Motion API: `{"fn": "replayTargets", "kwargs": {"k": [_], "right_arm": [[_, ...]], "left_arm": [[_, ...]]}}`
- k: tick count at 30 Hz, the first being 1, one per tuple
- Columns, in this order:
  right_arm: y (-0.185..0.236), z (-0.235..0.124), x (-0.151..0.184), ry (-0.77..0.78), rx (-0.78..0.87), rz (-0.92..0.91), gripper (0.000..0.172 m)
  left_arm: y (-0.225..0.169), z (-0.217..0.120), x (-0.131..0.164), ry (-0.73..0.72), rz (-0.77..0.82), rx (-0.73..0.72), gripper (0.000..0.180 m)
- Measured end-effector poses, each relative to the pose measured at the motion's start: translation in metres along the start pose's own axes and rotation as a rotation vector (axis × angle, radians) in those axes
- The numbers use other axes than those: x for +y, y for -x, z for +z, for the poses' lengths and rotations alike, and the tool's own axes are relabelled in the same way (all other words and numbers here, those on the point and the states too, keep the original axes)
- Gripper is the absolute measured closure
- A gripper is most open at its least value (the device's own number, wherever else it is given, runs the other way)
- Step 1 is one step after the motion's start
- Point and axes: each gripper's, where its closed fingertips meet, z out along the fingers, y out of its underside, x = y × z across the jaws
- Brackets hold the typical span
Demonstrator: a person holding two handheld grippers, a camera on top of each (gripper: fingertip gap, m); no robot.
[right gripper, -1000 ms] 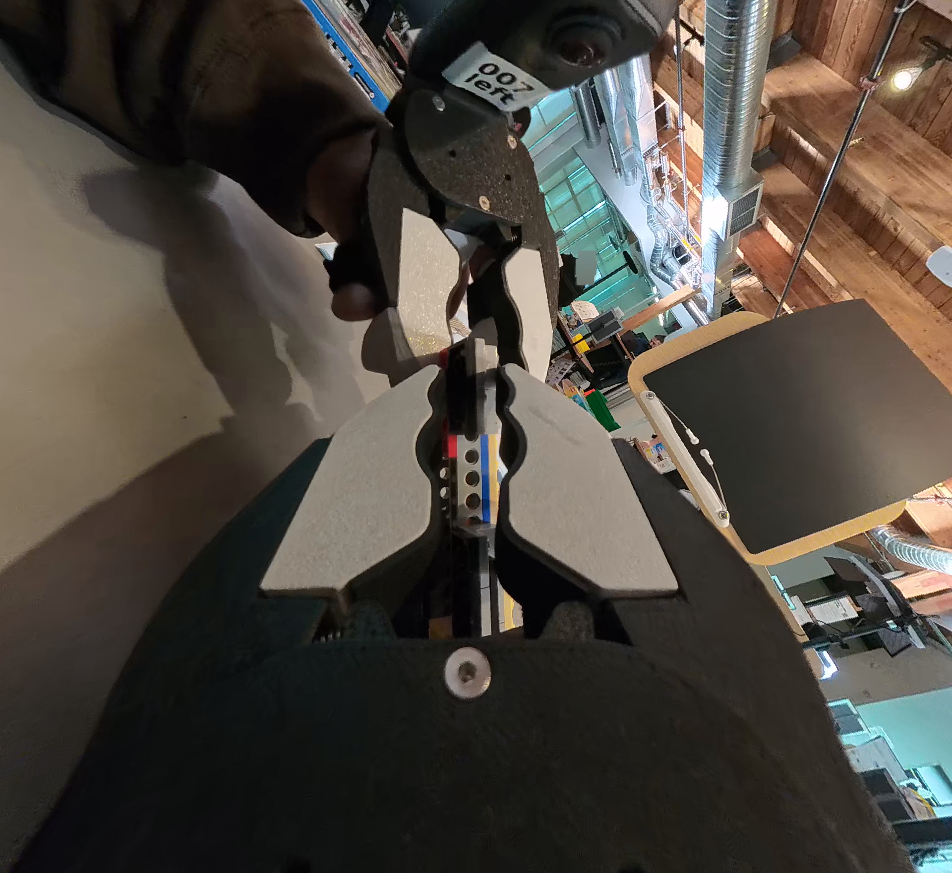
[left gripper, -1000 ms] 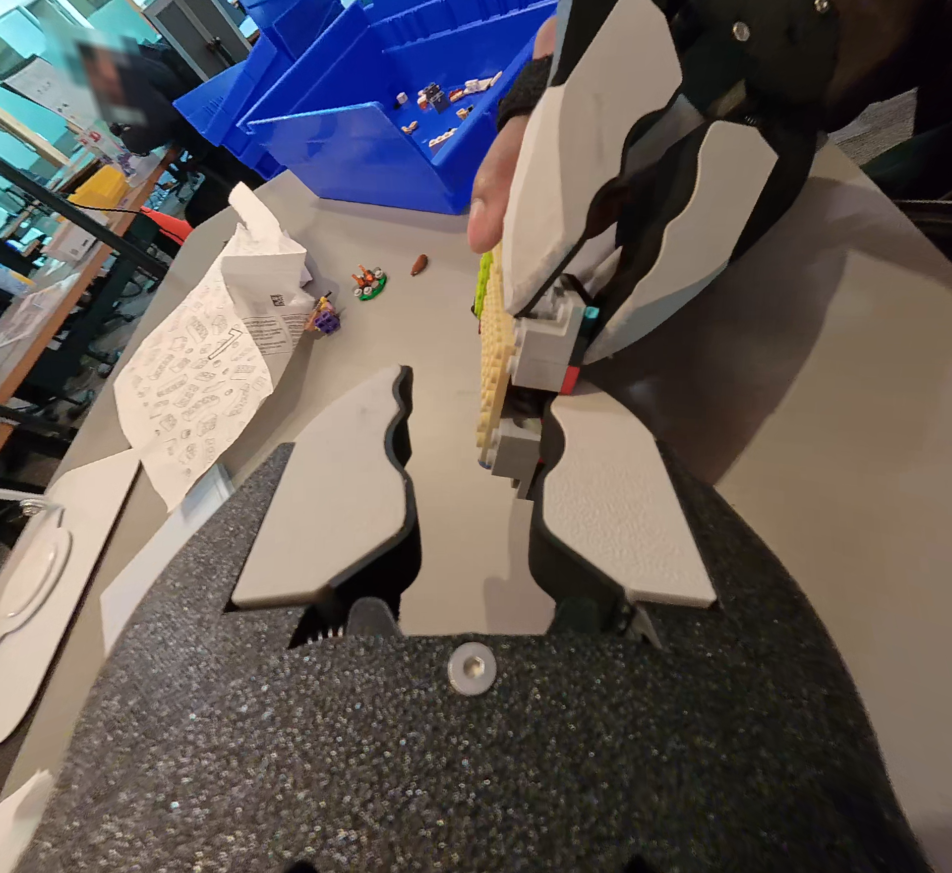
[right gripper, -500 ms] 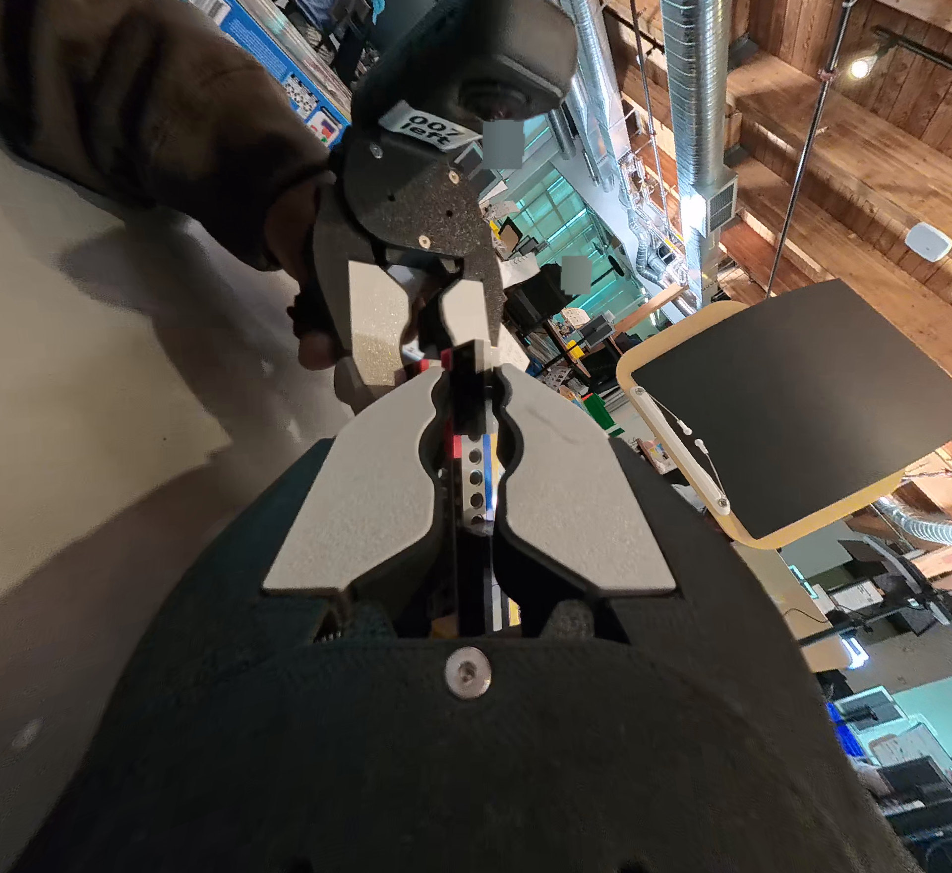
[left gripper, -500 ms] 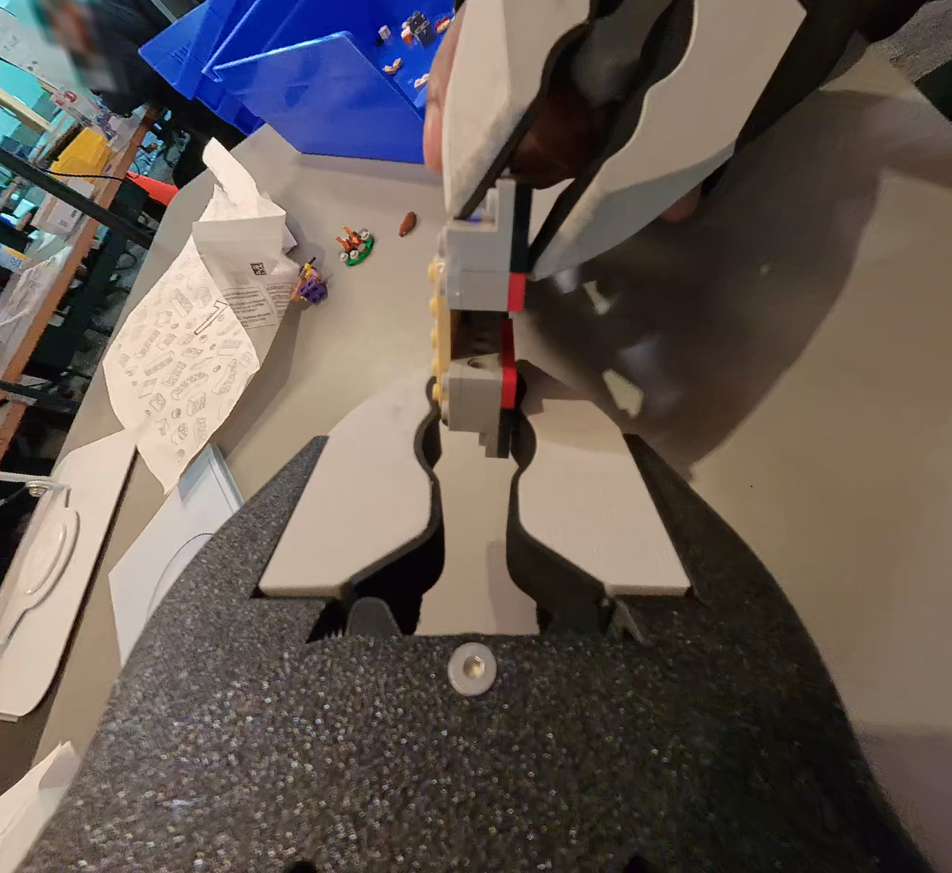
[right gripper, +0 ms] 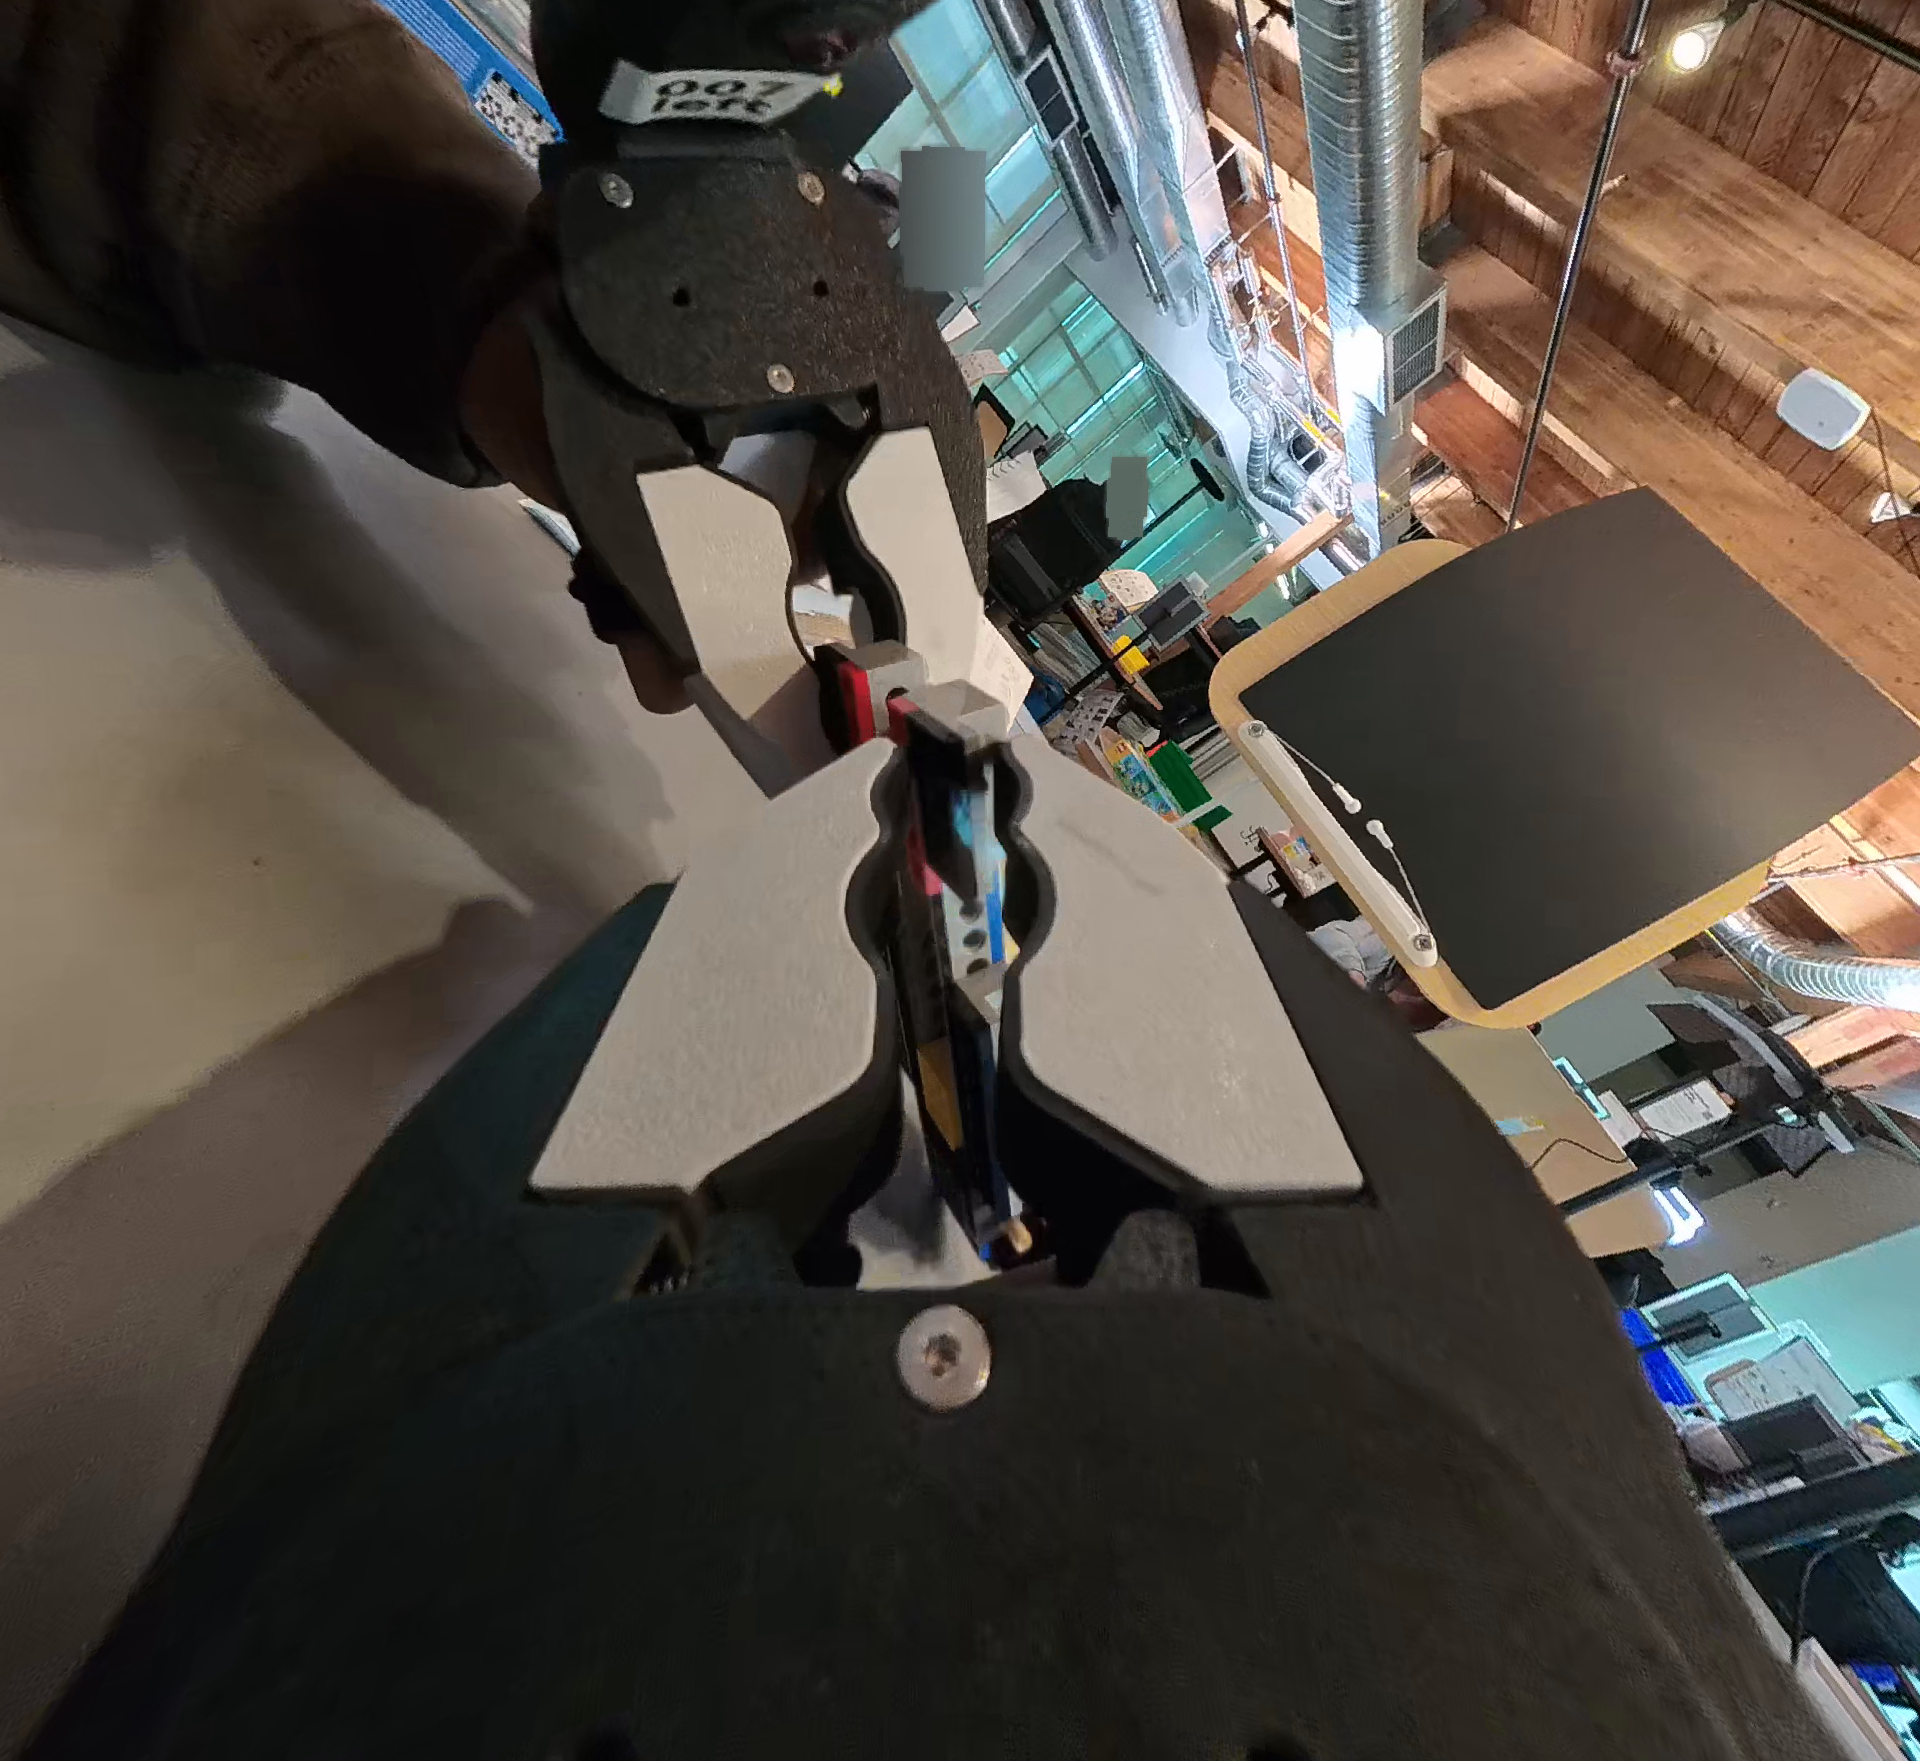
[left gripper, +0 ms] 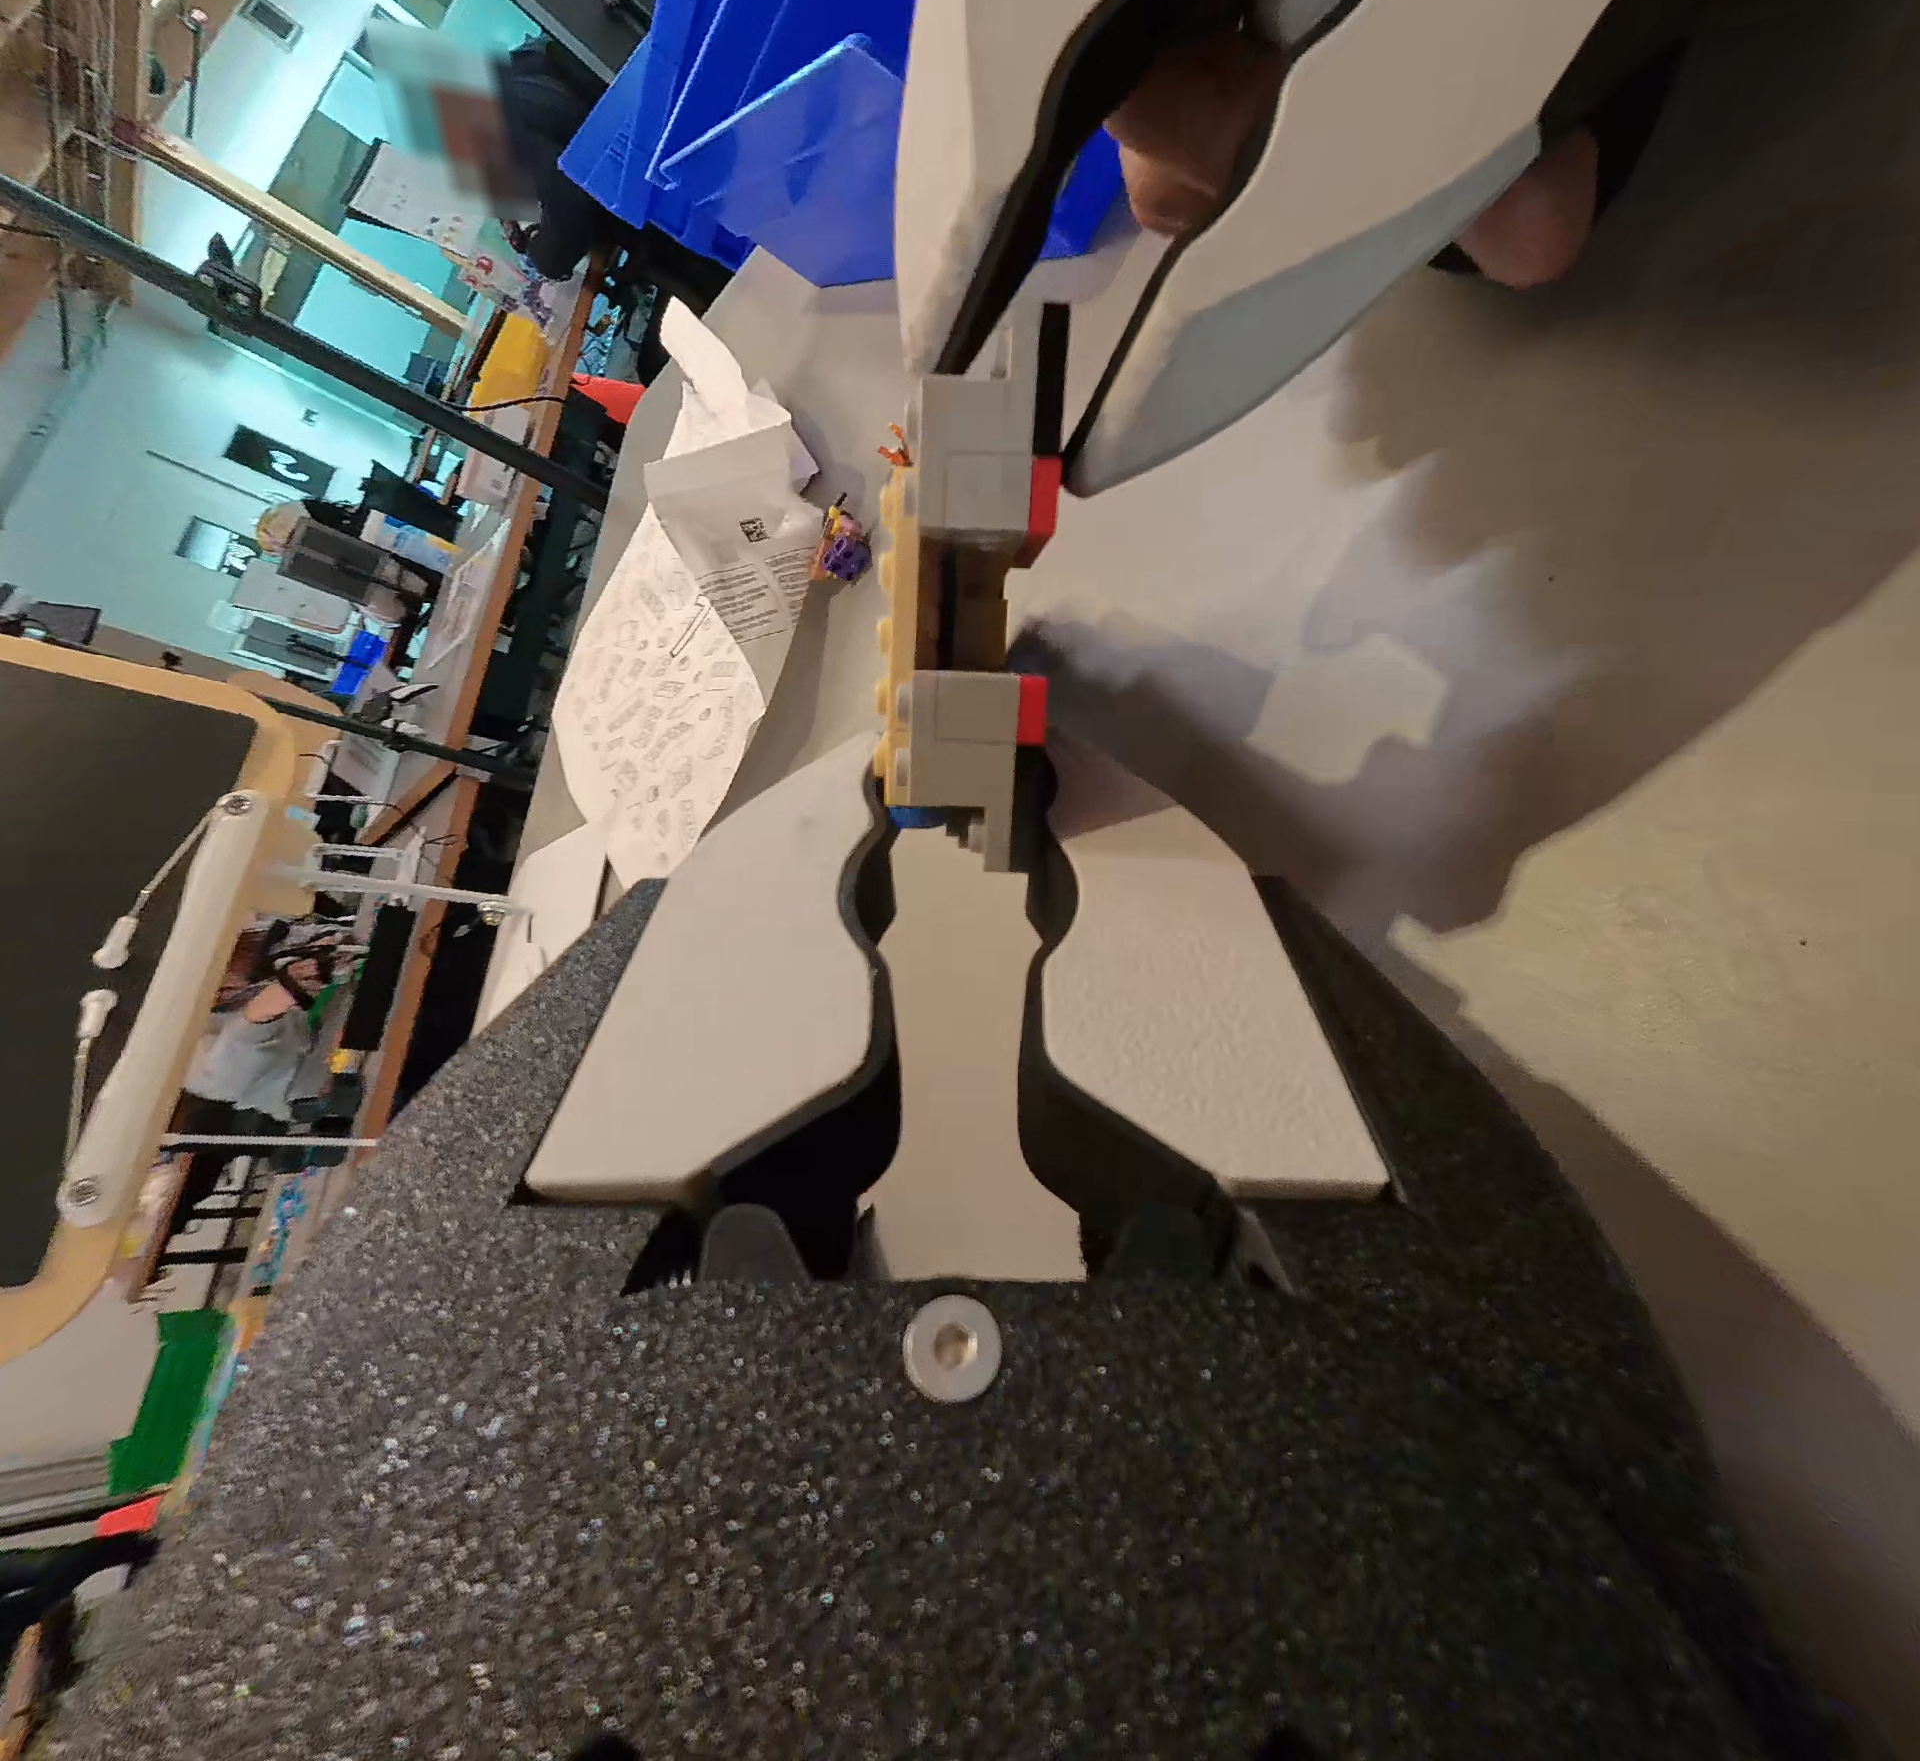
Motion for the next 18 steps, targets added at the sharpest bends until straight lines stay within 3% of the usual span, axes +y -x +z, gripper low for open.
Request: {"fn": "replayTargets", "kwargs": {"k": [4, 18], "right_arm": [[-0.002, -0.002, 0.004, 0.026, 0.011, 0.001, 0.148], [0.004, -0.009, 0.015, 0.166, 0.062, -0.059, 0.144]], "left_arm": [[-0.001, 0.000, -0.001, 0.017, 0.046, -0.019, 0.160], [-0.010, 0.004, -0.009, 0.041, 0.161, -0.053, 0.161]]}}
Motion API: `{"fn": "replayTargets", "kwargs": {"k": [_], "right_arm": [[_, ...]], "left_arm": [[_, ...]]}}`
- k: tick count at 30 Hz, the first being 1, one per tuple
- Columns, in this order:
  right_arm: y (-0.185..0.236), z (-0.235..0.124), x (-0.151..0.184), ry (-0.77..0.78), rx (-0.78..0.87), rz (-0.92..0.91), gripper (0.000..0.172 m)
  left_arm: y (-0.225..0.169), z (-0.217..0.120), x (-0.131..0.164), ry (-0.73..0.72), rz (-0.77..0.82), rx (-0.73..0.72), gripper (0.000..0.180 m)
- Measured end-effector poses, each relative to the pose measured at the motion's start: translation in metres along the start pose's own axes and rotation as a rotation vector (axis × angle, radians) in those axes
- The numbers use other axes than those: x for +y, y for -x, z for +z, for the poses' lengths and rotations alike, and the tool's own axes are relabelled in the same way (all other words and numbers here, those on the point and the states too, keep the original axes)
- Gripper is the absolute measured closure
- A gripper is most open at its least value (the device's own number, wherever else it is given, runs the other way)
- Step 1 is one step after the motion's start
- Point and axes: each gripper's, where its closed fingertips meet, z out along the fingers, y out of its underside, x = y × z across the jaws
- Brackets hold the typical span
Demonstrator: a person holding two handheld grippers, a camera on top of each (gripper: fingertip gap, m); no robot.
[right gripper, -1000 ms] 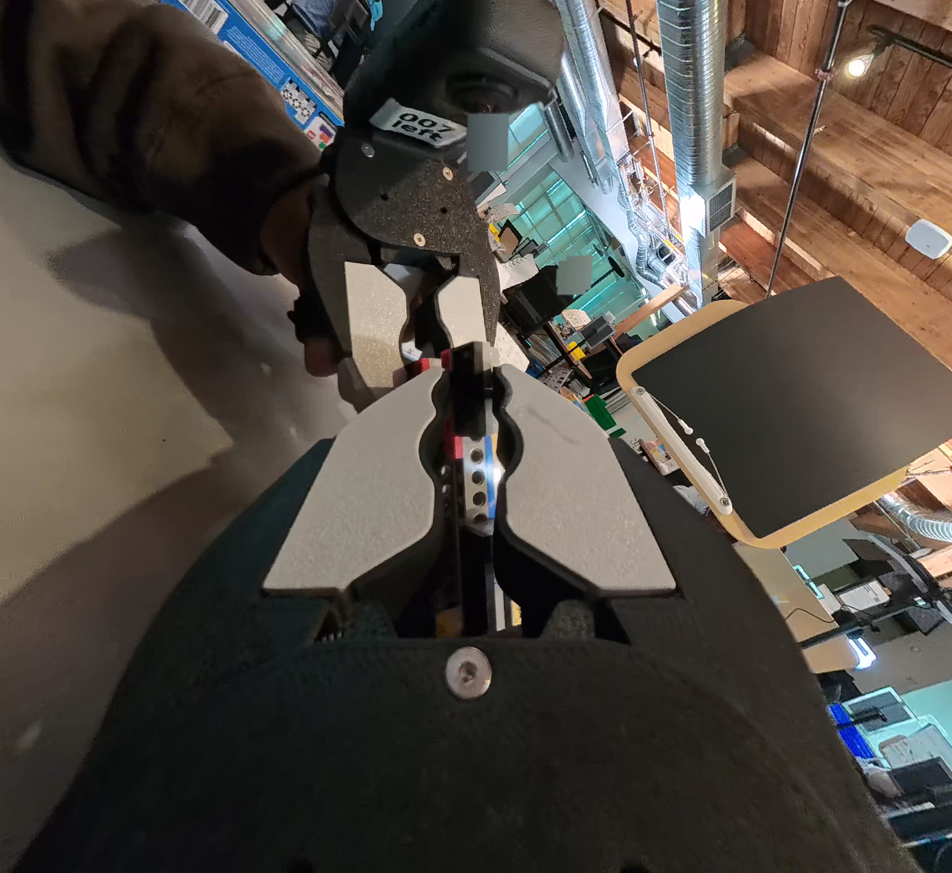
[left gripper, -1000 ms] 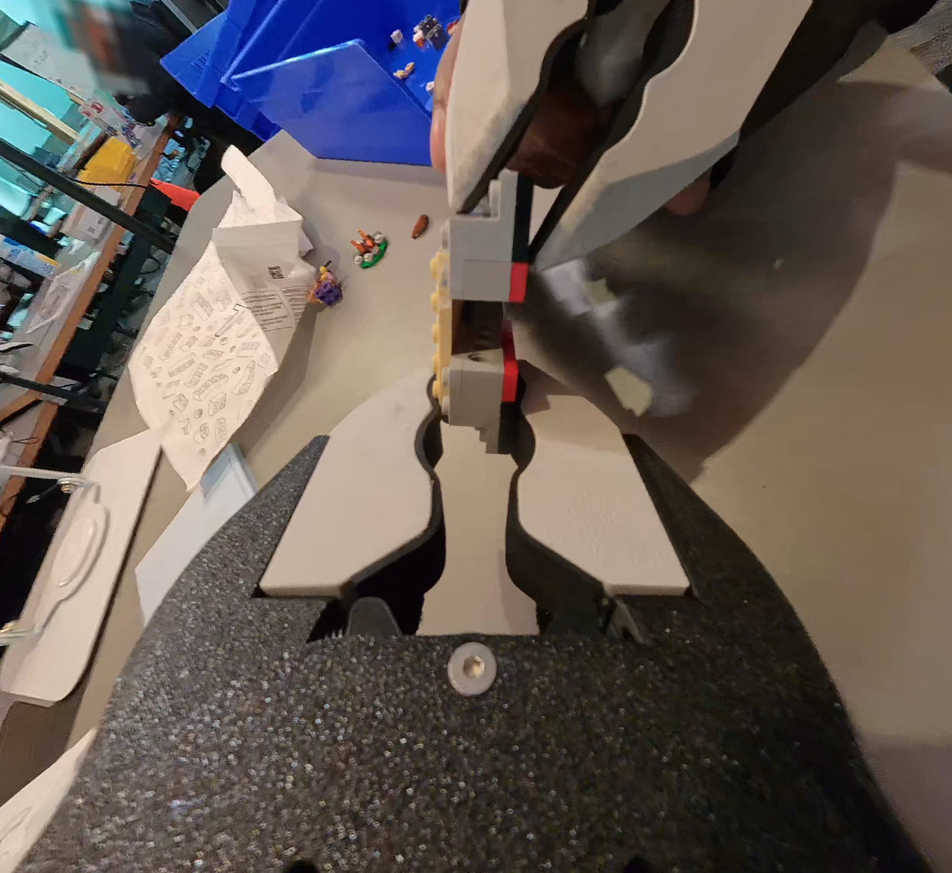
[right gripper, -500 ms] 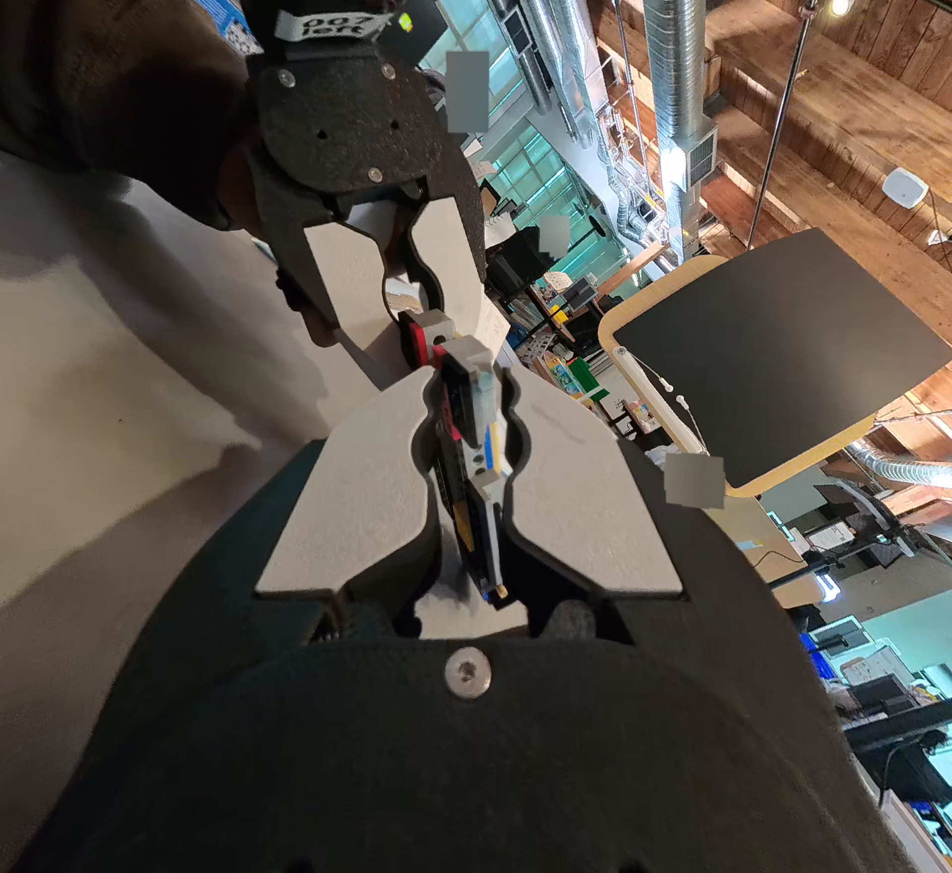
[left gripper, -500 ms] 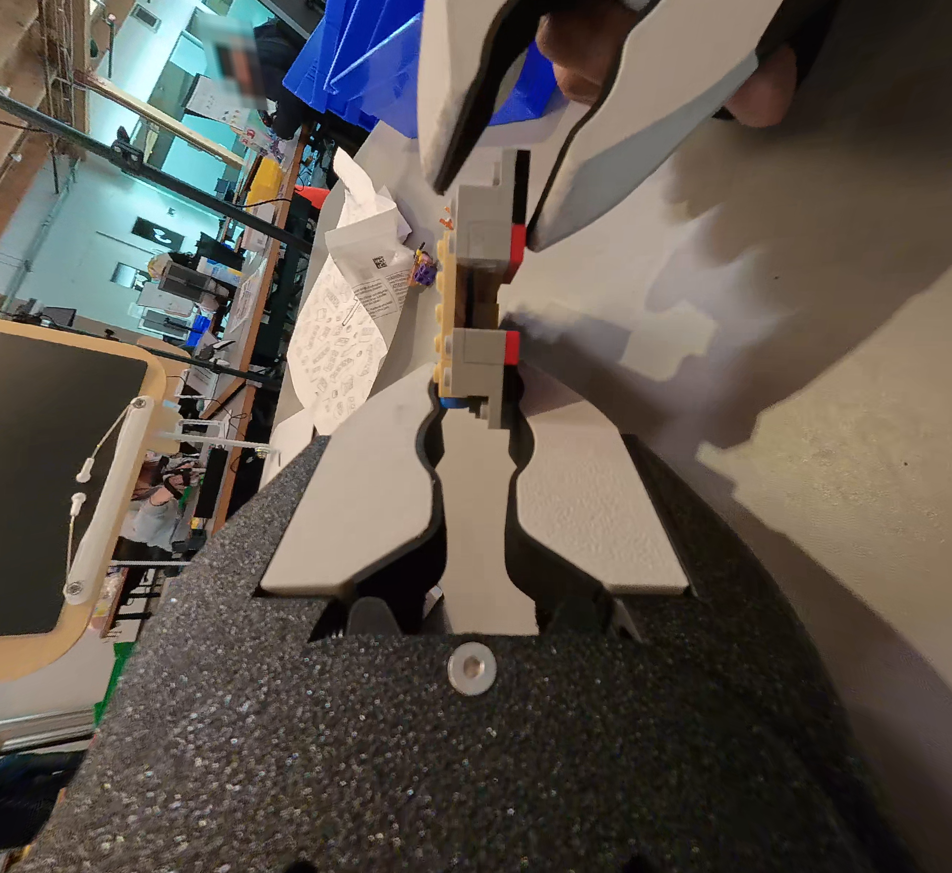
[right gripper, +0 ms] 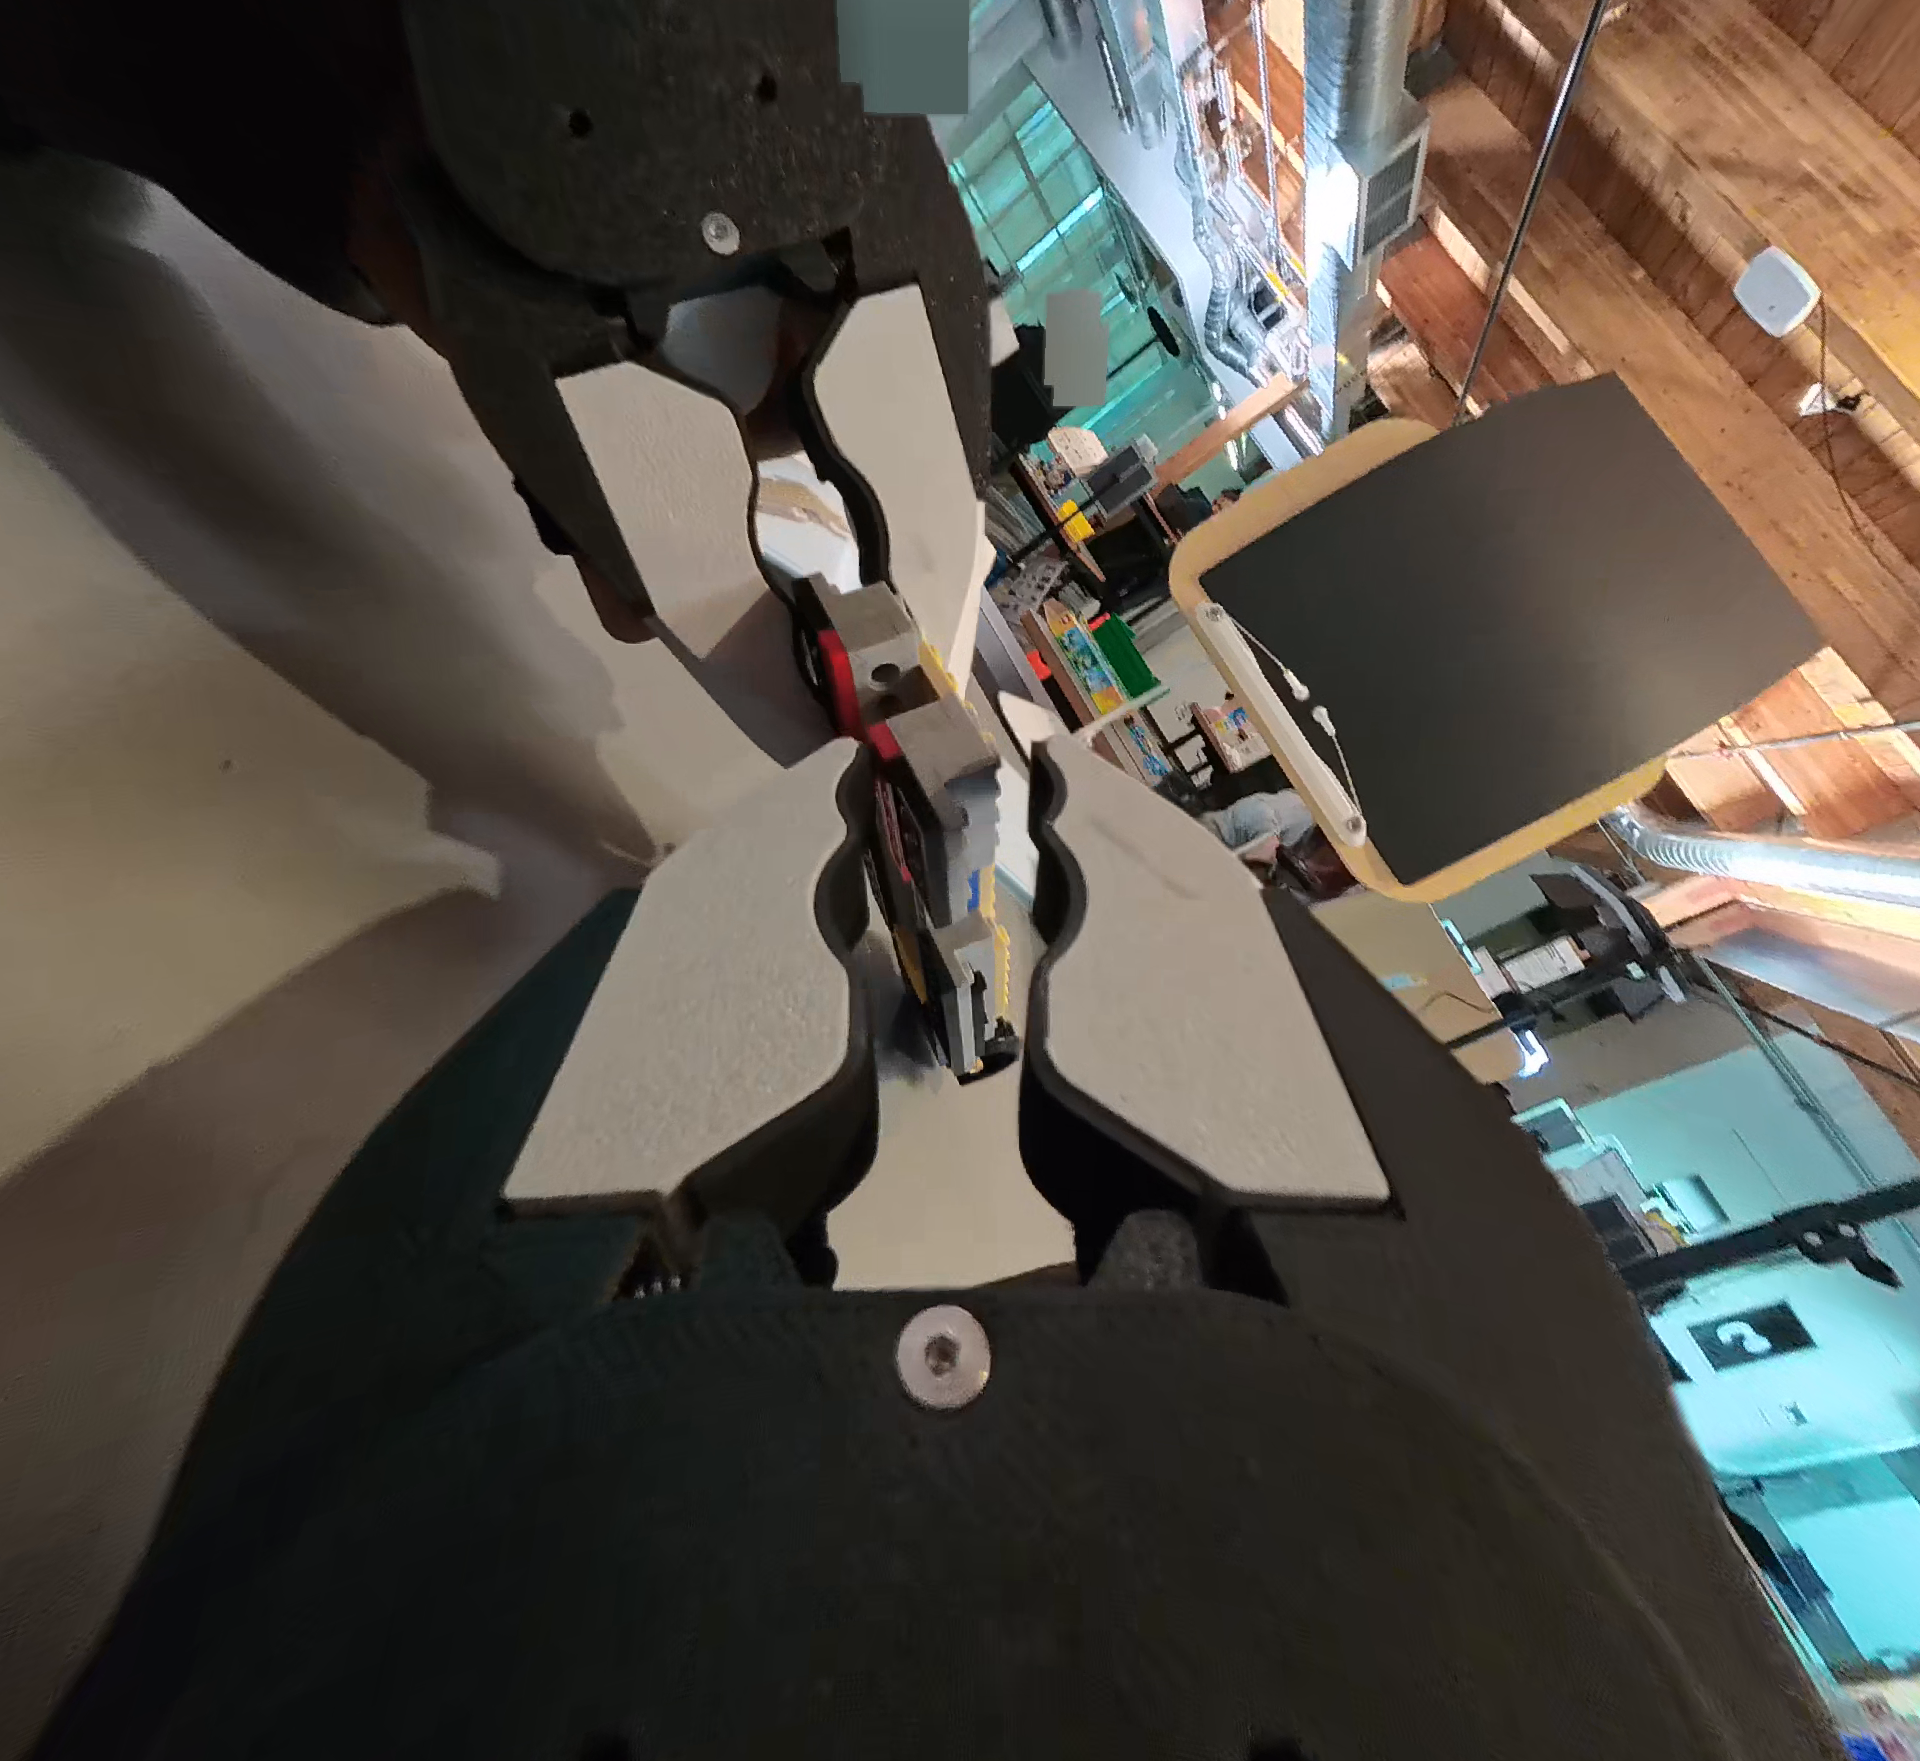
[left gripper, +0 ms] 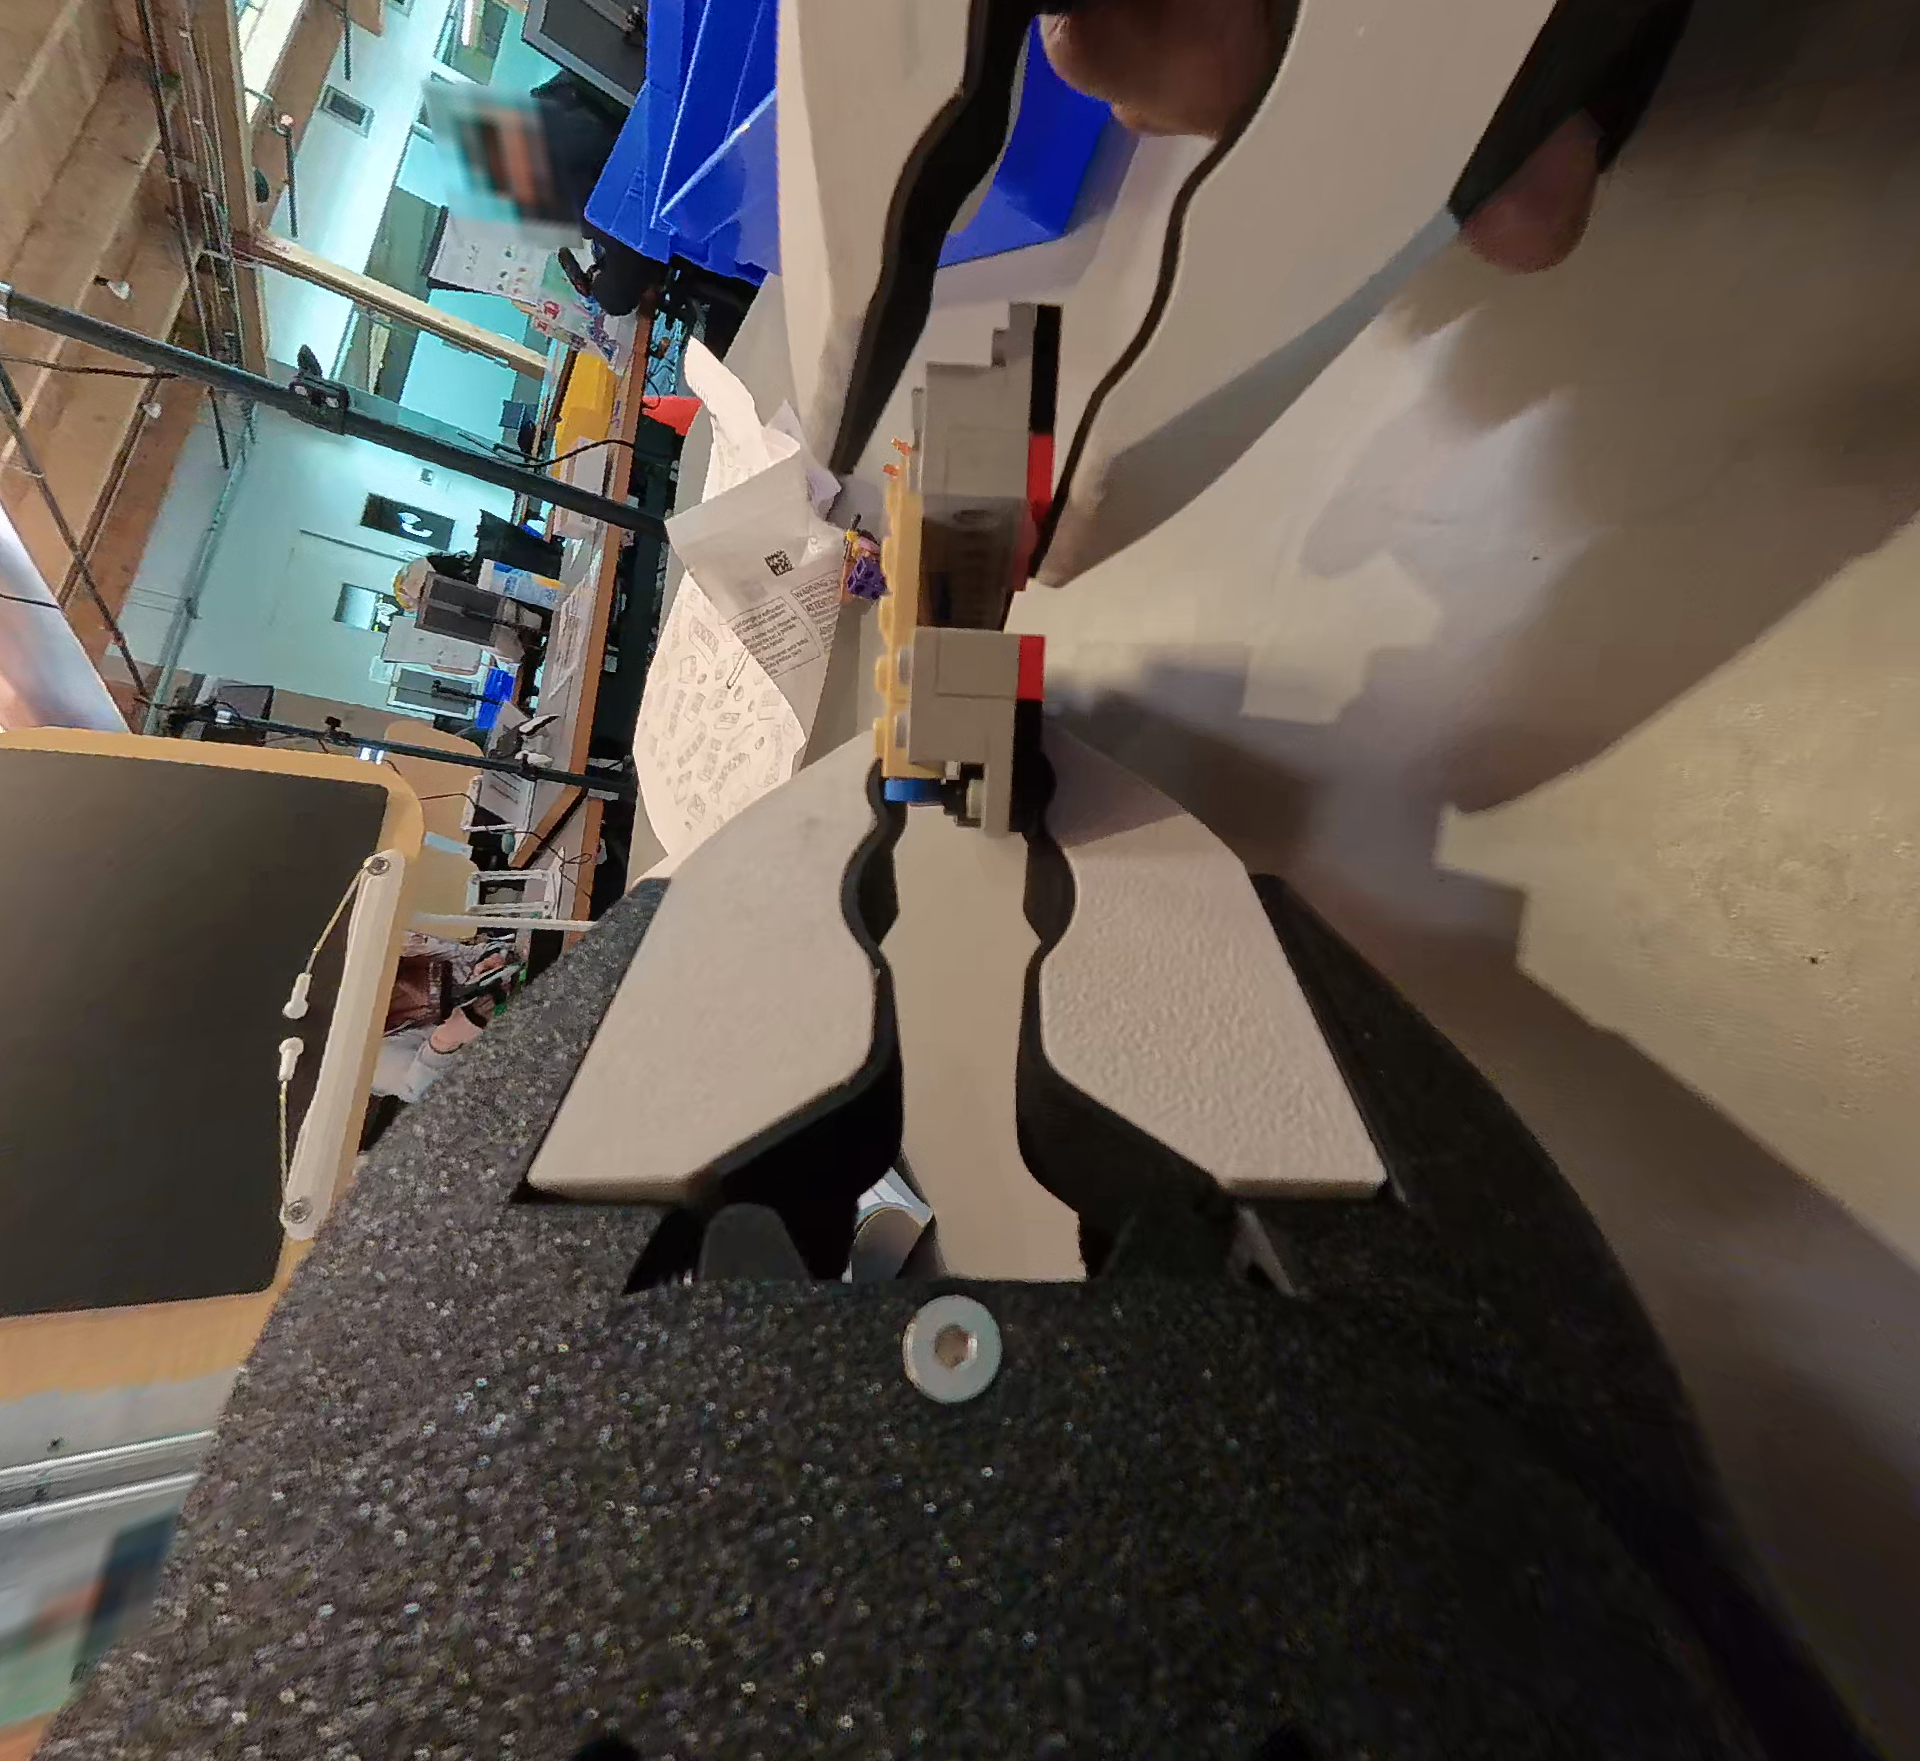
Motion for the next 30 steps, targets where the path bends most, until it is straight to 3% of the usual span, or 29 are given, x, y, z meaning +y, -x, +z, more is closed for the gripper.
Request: {"fn": "replayTargets", "kwargs": {"k": [5, 10, 30], "right_arm": [[-0.003, -0.004, 0.008, 0.132, 0.073, 0.038, 0.143], [-0.005, -0.005, 0.020, 0.287, 0.161, -0.036, 0.145], [-0.015, -0.009, 0.037, 0.366, 0.208, 0.186, 0.151]], "left_arm": [[0.000, 0.007, -0.001, 0.069, 0.010, -0.046, 0.161], [-0.005, 0.013, -0.006, 0.103, 0.034, -0.078, 0.161], [-0.007, 0.022, -0.009, 0.192, -0.036, -0.206, 0.162]]}}
